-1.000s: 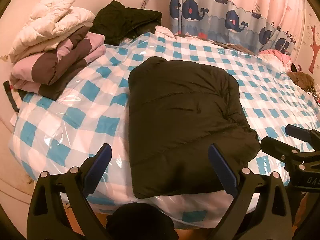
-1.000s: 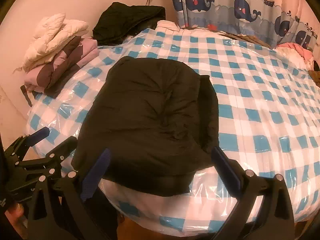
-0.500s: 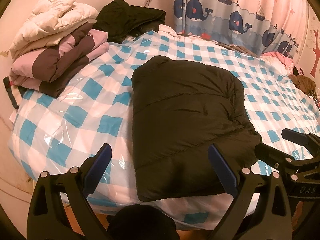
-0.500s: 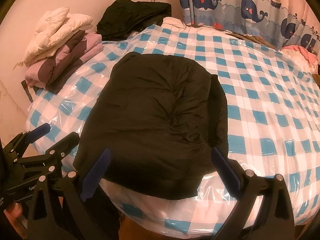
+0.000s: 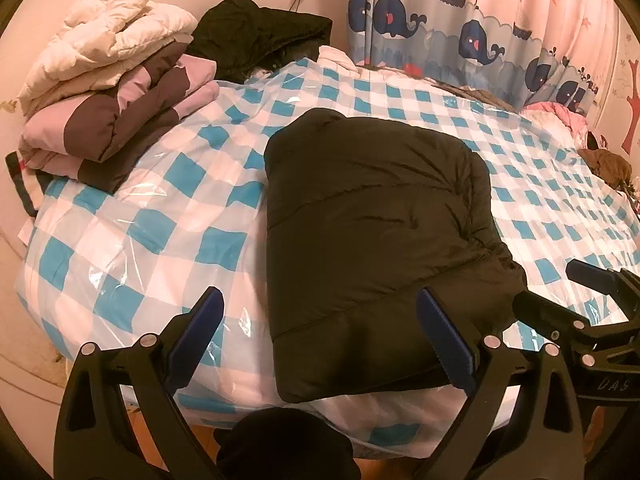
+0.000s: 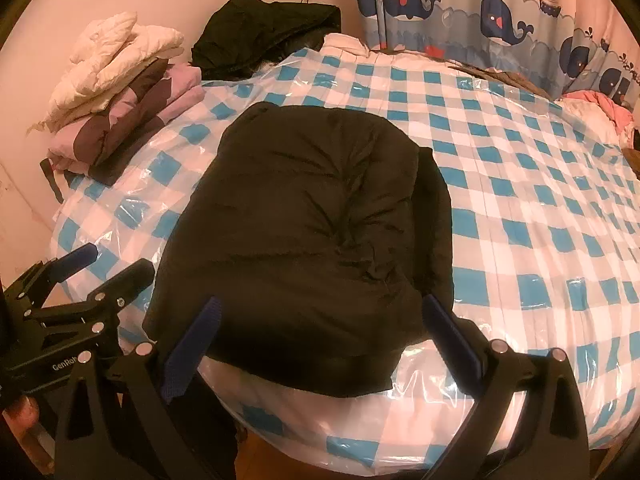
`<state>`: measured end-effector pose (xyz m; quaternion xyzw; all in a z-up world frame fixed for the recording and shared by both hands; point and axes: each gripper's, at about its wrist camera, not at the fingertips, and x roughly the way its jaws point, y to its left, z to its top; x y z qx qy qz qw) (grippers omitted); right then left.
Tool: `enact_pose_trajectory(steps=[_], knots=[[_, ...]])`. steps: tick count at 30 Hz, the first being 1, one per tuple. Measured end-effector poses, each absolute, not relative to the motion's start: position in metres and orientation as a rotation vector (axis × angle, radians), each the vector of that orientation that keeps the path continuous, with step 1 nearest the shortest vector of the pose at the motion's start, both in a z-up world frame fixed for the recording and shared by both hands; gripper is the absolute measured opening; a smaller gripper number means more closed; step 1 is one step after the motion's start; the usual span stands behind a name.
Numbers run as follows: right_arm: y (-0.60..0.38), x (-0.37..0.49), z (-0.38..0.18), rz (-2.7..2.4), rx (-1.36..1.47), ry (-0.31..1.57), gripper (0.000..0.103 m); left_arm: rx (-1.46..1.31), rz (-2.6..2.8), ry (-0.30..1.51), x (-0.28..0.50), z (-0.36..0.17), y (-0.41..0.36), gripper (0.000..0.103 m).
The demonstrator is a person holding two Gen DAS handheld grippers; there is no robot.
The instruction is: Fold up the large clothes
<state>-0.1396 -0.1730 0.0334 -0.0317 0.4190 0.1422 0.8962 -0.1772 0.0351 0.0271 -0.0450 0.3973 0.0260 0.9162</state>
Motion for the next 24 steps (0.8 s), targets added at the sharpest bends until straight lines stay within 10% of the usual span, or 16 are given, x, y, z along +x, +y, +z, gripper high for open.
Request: enact_pose_trajectory(steps=[24], knots=[[-0.174, -0.131, 0.010, 0.277, -0.065, 0.958, 0.096, -0.077, 0.031, 0.890, -0.167, 0.012, 0.029, 0.093]])
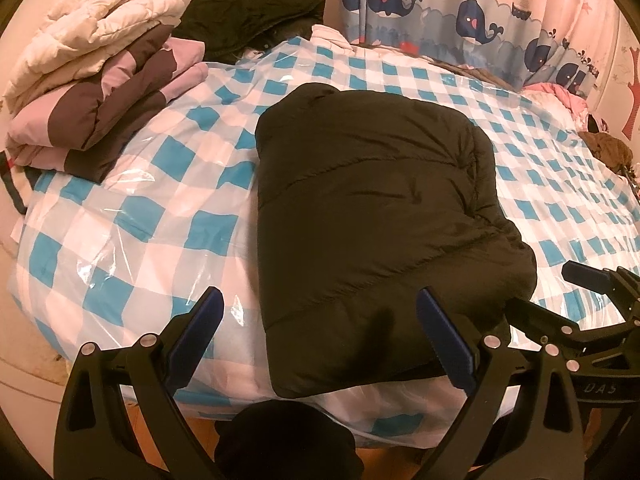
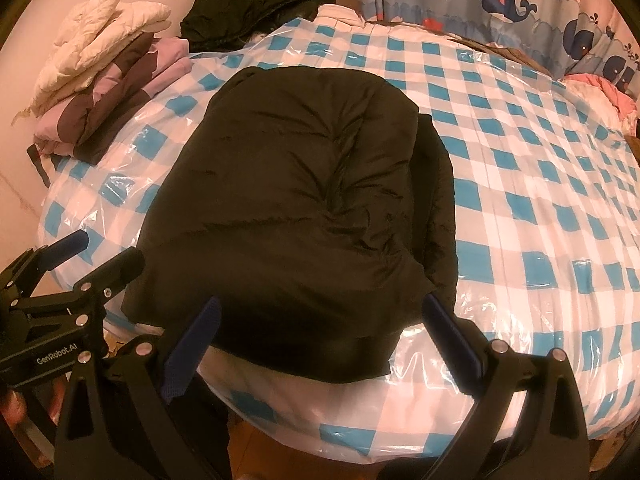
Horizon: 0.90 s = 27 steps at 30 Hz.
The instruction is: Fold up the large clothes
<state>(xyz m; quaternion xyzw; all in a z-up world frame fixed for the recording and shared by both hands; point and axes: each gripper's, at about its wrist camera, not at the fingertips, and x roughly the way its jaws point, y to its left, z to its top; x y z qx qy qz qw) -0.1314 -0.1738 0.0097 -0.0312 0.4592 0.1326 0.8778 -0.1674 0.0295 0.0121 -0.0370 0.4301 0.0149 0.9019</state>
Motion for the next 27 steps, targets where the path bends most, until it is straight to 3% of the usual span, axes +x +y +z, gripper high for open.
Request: enact_pose_trajectory(steps=[27], knots=[[-0.1715, -0.1323, 0.0076, 0.281, -0.060, 0.961, 0.096, -0.072, 0.040, 0.884, -0.1661, 0.0130, 0.0295, 0.093]])
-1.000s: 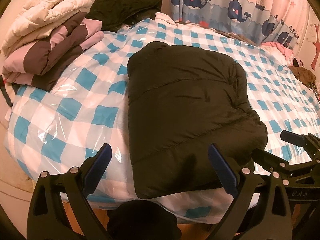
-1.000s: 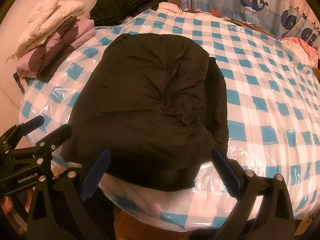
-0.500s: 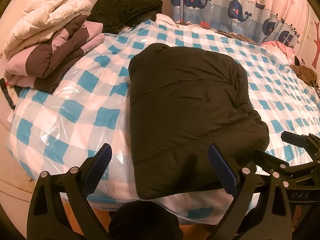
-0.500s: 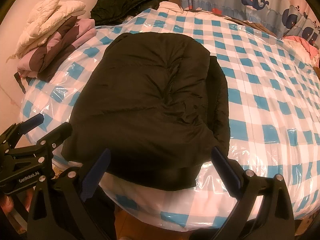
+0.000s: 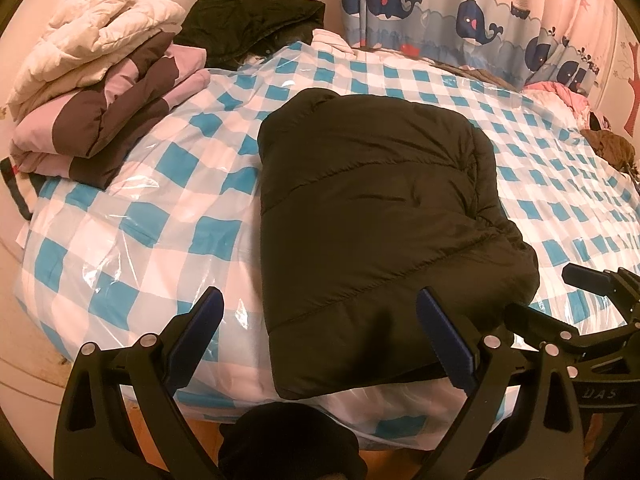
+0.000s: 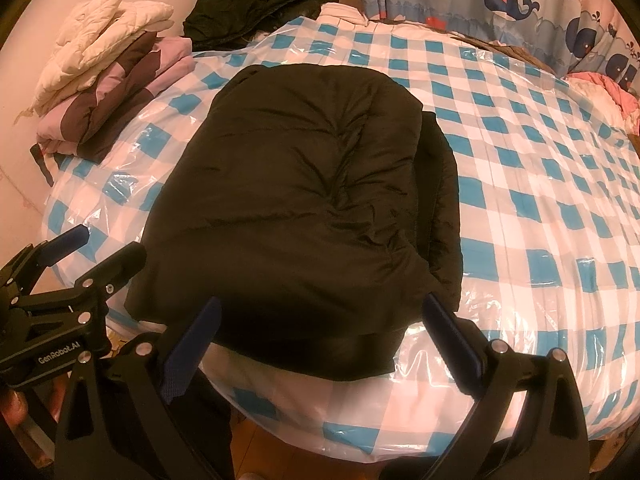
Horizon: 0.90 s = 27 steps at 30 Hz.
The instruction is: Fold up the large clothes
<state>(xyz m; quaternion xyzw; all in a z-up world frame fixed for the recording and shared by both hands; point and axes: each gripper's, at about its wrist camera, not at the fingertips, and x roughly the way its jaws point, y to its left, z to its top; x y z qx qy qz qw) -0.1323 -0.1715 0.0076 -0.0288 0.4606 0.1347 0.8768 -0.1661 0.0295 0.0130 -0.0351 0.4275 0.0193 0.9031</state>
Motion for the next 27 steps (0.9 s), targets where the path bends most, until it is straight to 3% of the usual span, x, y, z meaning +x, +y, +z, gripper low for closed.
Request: enact_pose_trajectory(steps=[27], knots=[[-0.165, -0.131, 0.008, 0.292, -0.062, 0.968, 0.096, -0.029, 0.144, 0.895, -0.157, 0.011, 0.038, 0.095]])
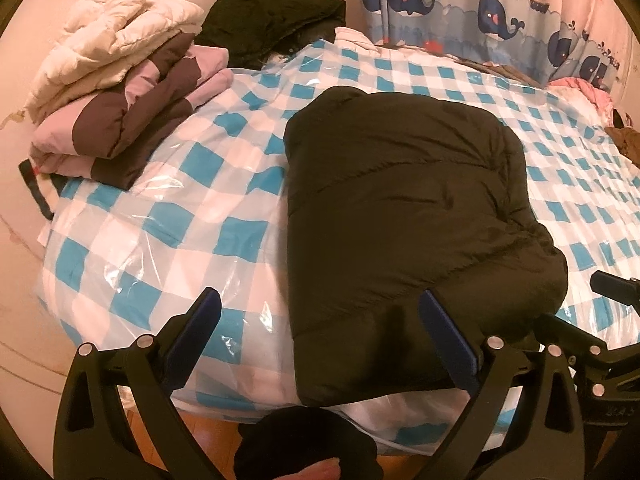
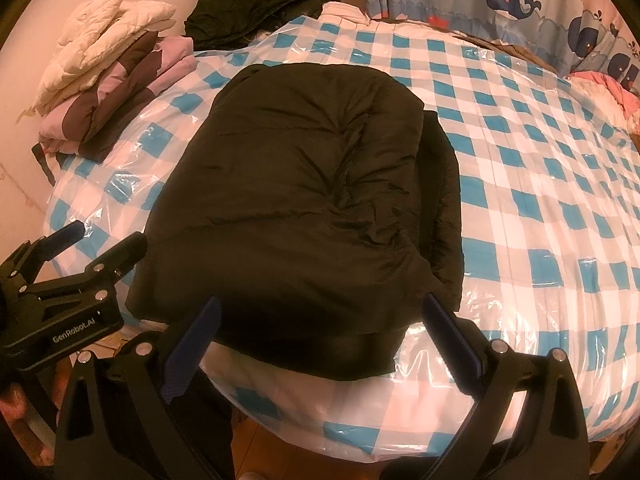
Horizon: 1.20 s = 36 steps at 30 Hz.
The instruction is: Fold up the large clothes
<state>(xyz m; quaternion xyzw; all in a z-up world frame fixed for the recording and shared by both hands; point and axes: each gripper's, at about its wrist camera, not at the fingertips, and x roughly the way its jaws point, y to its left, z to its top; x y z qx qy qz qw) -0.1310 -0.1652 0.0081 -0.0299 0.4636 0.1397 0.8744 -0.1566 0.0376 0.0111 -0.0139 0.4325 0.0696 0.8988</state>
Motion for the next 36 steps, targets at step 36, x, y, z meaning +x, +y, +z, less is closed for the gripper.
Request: enact_pose_trajectory(steps=[36], knots=[[-0.1658, -0.1304, 0.0036, 0.297, -0.058, 0.975, 0.096, -0.041, 0.123, 0.915, -0.1605, 0.0074, 0.0290, 0.095]])
